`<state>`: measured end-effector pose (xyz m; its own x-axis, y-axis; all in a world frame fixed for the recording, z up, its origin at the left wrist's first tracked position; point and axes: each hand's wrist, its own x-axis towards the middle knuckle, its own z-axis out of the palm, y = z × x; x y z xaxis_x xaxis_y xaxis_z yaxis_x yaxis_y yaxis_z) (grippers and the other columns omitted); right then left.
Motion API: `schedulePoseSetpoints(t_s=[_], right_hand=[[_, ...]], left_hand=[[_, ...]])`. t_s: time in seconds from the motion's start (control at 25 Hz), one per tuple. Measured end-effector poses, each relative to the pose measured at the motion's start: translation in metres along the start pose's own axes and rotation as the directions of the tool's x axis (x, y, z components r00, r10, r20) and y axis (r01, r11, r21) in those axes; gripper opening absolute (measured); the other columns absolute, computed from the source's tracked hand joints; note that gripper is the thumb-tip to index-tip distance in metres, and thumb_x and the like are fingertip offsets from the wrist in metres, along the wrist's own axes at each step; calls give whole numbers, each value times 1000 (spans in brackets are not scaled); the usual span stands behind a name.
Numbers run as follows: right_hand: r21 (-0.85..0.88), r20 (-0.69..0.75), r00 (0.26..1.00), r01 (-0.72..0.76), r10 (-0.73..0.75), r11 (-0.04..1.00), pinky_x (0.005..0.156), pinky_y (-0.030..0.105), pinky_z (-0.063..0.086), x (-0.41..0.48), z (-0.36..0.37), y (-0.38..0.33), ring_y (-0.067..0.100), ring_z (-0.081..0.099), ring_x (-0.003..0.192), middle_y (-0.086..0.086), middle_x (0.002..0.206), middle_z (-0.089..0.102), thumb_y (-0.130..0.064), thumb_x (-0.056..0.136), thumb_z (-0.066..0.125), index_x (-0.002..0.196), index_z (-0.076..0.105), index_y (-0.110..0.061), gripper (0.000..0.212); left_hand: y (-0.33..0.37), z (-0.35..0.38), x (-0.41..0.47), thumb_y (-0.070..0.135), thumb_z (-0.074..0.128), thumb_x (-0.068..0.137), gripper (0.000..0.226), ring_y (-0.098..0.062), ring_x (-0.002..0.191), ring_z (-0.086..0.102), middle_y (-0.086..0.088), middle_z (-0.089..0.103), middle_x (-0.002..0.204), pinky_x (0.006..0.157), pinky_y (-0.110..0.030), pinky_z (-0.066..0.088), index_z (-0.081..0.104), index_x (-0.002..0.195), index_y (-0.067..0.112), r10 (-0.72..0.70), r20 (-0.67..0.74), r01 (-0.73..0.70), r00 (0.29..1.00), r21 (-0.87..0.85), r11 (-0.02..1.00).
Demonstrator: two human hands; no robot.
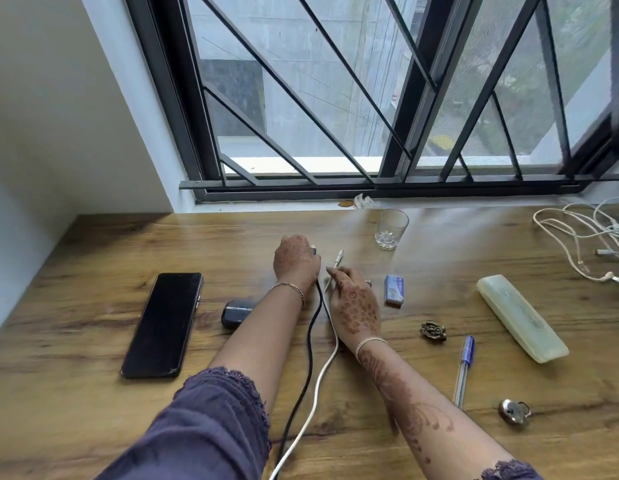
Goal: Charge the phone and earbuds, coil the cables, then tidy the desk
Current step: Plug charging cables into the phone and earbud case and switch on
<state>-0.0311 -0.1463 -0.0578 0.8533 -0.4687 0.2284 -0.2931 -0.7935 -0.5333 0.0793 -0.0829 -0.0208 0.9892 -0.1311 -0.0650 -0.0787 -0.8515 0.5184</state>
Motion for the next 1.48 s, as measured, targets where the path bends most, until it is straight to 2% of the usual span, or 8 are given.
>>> schedulePoseSetpoints(t_s=[0.2, 0.36, 0.56, 0.92, 1.04, 1.24, 1.32, 1.48], right_hand=[[5, 28, 1000, -13, 12, 1000, 86, 21, 44, 2, -4, -1, 18, 58, 107, -5, 127, 57, -10, 93, 48, 128, 62, -23, 40], [55, 52, 999, -7, 4, 998, 91, 29, 48, 5, -10, -3, 22, 58, 108, -2, 132, 55, -11, 94, 47, 128, 61, -22, 39], [-16, 52, 998, 20, -19, 1000, 95, 29, 45, -5, -15, -11, 24, 55, 110, -1, 134, 53, -11, 96, 46, 131, 59, -21, 39], [11, 65, 988, 142, -142, 990, 97, 32, 47, -41, -21, -66, 23, 54, 116, -1, 133, 56, -1, 93, 43, 132, 57, -18, 45], [36, 93, 976, 195, -198, 980, 96, 34, 47, -55, -16, -91, 25, 55, 114, 1, 132, 56, -2, 94, 42, 135, 54, -16, 45], [83, 206, 924, 311, -321, 947, 94, 33, 44, -85, 4, -129, 29, 57, 108, 7, 121, 62, -4, 94, 44, 128, 59, -16, 39], [123, 223, 903, 347, -367, 930, 95, 32, 43, -98, 14, -140, 27, 58, 109, 9, 117, 65, -6, 94, 44, 125, 61, -15, 37], [146, 321, 893, 281, -314, 948, 104, 29, 39, -114, 34, -159, 25, 55, 120, 10, 125, 64, -9, 95, 44, 130, 59, -14, 38]], left_hand=[[1, 0, -2, 25, 61, 89, 26, -34, 99, 65, -16, 65, 107, 82, -34, 52, 71, 101, 4, 18, 0, -18, 1000, 11, 1000], [-2, -9, -11, 21, 60, 86, 22, -31, 97, 66, -14, 71, 100, 78, -29, 50, 73, 96, 7, -17, 20, 19, 1000, -124, 992], [-14, -30, -32, 24, 64, 85, 10, -25, 96, 66, -8, 72, 98, 74, -23, 43, 70, 88, 17, -31, 9, 32, 999, -270, 962], [-61, -80, -79, 22, 62, 86, 24, -23, 97, 67, -7, 71, 107, 85, -33, 56, 69, 108, 14, -72, -50, 45, 996, -415, 909], [-89, -95, -103, 23, 63, 86, 25, -11, 84, 63, 3, 69, 99, 70, -19, 50, 68, 109, 16, -120, -83, 68, 989, -467, 882], [-151, -107, -145, 20, 67, 85, 20, -11, 58, 65, 2, 67, 85, 64, -38, 62, 67, 104, 13, -299, -63, 184, 952, -665, 724], [-175, -110, -157, 17, 66, 86, 19, -13, 56, 65, 3, 66, 80, 62, -38, 61, 68, 104, 11, -375, -68, 224, 925, -699, 679], [-211, -115, -173, 14, 66, 85, 23, -6, 44, 59, 3, 64, 74, 62, -41, 61, 70, 107, 11, -465, -98, 261, 880, -717, 646]])
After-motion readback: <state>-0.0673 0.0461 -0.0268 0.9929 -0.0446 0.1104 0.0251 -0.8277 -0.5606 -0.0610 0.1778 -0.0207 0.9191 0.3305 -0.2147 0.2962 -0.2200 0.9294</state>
